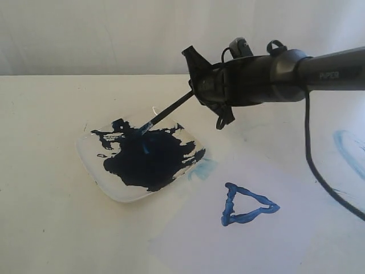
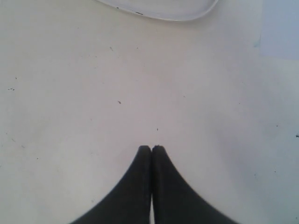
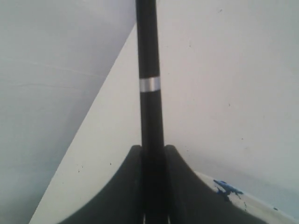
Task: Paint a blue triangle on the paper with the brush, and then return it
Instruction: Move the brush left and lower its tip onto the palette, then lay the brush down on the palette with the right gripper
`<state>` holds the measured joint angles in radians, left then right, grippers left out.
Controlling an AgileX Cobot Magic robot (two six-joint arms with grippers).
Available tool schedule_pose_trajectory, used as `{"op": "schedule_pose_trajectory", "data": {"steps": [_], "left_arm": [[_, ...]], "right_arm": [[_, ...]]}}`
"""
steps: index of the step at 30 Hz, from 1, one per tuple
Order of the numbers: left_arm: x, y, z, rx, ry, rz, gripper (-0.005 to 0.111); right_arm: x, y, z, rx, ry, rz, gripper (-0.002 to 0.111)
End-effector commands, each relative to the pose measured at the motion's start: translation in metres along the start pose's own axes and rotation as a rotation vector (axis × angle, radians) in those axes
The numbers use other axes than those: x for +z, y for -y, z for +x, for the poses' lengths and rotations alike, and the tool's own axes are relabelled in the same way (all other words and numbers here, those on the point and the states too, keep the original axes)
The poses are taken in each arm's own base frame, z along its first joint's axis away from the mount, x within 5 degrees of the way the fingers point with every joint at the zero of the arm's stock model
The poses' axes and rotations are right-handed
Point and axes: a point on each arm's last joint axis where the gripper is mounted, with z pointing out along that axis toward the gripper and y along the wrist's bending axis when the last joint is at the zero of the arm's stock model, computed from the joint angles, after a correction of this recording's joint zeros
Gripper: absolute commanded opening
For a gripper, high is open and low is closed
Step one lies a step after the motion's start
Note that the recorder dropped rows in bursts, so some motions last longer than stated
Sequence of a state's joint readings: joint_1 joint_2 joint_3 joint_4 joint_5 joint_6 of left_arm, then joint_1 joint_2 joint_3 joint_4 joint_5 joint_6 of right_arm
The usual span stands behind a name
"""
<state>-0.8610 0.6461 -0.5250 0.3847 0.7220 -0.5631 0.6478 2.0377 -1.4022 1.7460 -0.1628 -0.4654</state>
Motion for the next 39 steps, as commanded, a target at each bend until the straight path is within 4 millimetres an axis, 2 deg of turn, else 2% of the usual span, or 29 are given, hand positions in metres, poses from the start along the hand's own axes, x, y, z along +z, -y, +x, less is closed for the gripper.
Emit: {"op": "schedule_pose_trajectory", "data": {"steps": [1, 4, 9, 20, 27, 31, 39], "left_arm": [[0.0, 0.0, 0.002, -0.004, -0.007, 0.004, 0.0], [0.0, 0.0, 0.002, -0.004, -0.007, 0.004, 0.0], [0.0, 0.0, 0.003, 0.002, -0.009, 0.008, 0.0], [0.0, 0.001, 0.003, 0.0, -0.012, 0.016, 0.0], [0.0, 0.001, 0.003, 0.0, -0.012, 0.016, 0.0], [0.0, 0.001, 0.003, 0.003, -0.014, 0.015, 0.0], [0.0, 0.001, 0.003, 0.002, -0.015, 0.018, 0.0]], "right_arm": [[0.007, 0.0, 0.015, -0.002, -0.001, 0.012, 0.0], [0.014, 0.005, 0.026, 0.002, -0.017, 0.025, 0.0], [0.023, 0.014, 0.031, -0.004, -0.015, 0.056, 0.0], [0.027, 0.02, 0.031, -0.015, 0.002, 0.078, 0.0], [0.036, 0.031, 0.036, -0.019, -0.003, 0.107, 0.0], [0.038, 0.036, 0.033, -0.017, 0.05, 0.135, 0.0], [0.044, 0.036, 0.029, -0.043, 0.079, 0.129, 0.0]]}}
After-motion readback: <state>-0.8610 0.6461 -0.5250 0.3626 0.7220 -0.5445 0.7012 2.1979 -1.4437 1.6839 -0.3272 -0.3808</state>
